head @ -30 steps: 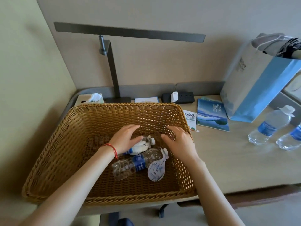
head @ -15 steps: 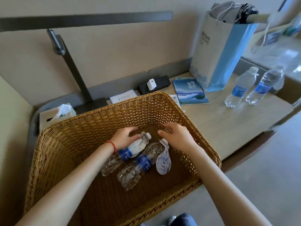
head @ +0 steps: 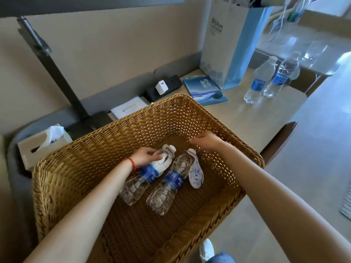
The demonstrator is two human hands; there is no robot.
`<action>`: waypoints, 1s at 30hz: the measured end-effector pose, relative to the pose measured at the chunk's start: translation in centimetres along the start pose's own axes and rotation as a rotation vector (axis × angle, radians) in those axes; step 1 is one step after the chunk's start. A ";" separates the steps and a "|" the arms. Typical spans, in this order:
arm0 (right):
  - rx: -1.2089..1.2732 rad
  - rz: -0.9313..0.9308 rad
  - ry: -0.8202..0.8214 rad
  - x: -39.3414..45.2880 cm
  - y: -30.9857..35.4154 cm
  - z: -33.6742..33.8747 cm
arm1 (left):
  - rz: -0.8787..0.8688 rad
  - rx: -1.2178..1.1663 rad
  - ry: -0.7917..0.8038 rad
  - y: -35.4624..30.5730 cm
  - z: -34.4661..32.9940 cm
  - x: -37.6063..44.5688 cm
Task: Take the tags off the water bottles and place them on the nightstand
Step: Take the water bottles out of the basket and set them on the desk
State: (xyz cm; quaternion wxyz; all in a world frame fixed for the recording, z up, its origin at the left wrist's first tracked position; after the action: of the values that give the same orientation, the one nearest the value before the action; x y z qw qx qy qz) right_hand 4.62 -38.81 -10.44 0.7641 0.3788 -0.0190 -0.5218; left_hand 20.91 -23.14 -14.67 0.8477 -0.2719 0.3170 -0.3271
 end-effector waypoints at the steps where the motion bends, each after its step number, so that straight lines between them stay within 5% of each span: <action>1: 0.016 -0.025 0.008 0.2 -0.1 -0.2 | 0.013 -0.004 0.018 0.2 -0.1 0.2; 14: -0.054 -0.154 0.166 1.8 -1.6 -4.3 | 0.139 -0.079 0.166 2.3 -1.2 0.8; 30: 0.118 -0.244 0.136 2.8 -2.7 -5.3 | 0.042 -0.013 0.047 2.2 -2.2 1.3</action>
State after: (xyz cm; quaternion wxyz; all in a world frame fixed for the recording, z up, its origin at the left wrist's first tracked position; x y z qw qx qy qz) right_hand 6.04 -38.59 -16.93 0.6708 0.4572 0.0483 -0.5819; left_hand 20.96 -23.26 -18.10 0.8449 -0.2630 0.3447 -0.3132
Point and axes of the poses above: each hand's wrist, its own x-axis towards the middle knuckle, its own z-axis out of the back of the hand, y = z × x, the point moved 8 cm from there along x, towards the middle knuckle, and after that the axes turned 12 degrees about -y, right-handed, at the moved point
